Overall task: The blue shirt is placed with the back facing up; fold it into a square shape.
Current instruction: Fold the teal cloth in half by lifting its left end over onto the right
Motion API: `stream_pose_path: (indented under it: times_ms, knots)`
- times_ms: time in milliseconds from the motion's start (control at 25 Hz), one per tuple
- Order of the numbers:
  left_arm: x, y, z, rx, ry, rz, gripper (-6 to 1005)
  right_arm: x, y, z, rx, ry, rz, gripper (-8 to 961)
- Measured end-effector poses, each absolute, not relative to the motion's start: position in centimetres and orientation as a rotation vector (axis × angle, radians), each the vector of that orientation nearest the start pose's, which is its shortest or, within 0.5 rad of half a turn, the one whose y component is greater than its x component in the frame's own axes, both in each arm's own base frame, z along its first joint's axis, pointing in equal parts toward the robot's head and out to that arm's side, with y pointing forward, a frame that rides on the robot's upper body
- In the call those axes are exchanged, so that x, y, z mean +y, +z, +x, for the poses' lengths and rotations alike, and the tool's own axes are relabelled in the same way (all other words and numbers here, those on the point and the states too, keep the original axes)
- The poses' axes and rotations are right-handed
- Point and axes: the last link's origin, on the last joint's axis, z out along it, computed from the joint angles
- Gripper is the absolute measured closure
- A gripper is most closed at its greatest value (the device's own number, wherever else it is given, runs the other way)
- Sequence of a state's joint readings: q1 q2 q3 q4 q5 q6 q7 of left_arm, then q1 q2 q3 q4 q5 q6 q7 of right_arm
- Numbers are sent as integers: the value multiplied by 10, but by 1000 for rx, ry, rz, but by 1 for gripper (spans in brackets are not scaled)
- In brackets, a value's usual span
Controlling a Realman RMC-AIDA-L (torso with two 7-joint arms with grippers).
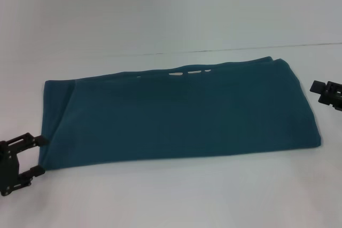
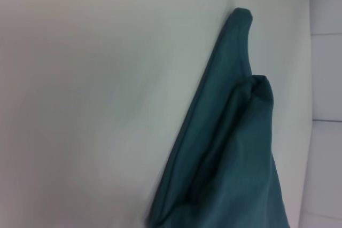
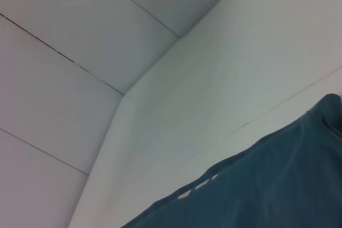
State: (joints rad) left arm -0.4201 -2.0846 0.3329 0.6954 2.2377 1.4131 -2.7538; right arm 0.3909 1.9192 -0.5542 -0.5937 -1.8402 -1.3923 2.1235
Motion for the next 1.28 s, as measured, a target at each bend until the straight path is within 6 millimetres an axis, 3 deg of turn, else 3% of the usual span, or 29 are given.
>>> stream_pose_path:
  times_ms: [240, 720, 1280]
  knots:
    - [311, 38, -355, 2793, 1027, 1643, 225, 326, 90, 353, 1668, 939, -1901, 247]
    - [311, 33, -361, 2889, 1028, 1489, 229, 325, 89, 354, 1674, 927, -1901, 247]
    - [310, 28, -366, 2927, 1038, 1430, 235, 324, 89, 355, 1676, 928, -1896, 247]
